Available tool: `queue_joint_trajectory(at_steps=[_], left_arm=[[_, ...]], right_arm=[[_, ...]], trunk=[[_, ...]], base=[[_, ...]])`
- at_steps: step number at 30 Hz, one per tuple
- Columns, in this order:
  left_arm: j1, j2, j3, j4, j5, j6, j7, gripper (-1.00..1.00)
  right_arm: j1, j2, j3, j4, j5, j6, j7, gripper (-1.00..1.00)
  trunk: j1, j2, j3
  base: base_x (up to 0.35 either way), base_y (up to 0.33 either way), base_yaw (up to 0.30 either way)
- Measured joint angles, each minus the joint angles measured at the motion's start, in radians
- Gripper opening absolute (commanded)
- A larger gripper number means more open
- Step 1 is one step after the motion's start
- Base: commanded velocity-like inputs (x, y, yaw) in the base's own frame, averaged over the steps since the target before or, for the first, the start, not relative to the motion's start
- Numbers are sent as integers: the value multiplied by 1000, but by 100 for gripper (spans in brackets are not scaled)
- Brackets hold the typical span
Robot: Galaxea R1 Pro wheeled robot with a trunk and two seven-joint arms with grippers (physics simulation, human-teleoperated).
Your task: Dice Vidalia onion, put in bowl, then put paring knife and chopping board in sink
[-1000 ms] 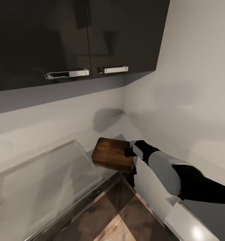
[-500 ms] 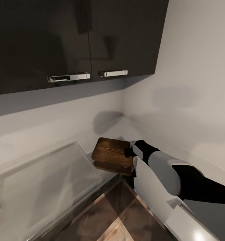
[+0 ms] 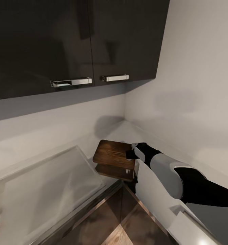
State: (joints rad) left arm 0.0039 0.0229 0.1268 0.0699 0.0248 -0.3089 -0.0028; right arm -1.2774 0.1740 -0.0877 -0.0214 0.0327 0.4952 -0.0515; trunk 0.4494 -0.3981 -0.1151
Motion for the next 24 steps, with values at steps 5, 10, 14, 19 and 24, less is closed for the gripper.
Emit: queue_joint_trajectory(at_steps=[5, 10, 14, 19, 24], left_arm=[[0, 0, 0, 0, 0, 0, 0, 100], [0, 0, 0, 0, -1, 0, 0, 100], [0, 0, 0, 0, -1, 0, 0, 100], [0, 0, 0, -1, -1, 0, 0, 100], [0, 0, 0, -1, -1, 0, 0, 100]], right_arm=[[0, 0, 0, 0, 0, 0, 0, -100], [0, 0, -2, 0, 0, 0, 0, -100], [0, 0, -1, 0, 0, 0, 0, -100], [0, 0, 0, 0, 0, -1, 4, -100], [0, 0, 0, 0, 0, -2, 5, -100]], trunk=[[0, 0, 8], [0, 0, 16], [0, 0, 22], [0, 0, 24], [0, 0, 24]], base=[[0, 0, 0], [0, 0, 0], [0, 0, 0], [0, 0, 0], [0, 0, 0]])
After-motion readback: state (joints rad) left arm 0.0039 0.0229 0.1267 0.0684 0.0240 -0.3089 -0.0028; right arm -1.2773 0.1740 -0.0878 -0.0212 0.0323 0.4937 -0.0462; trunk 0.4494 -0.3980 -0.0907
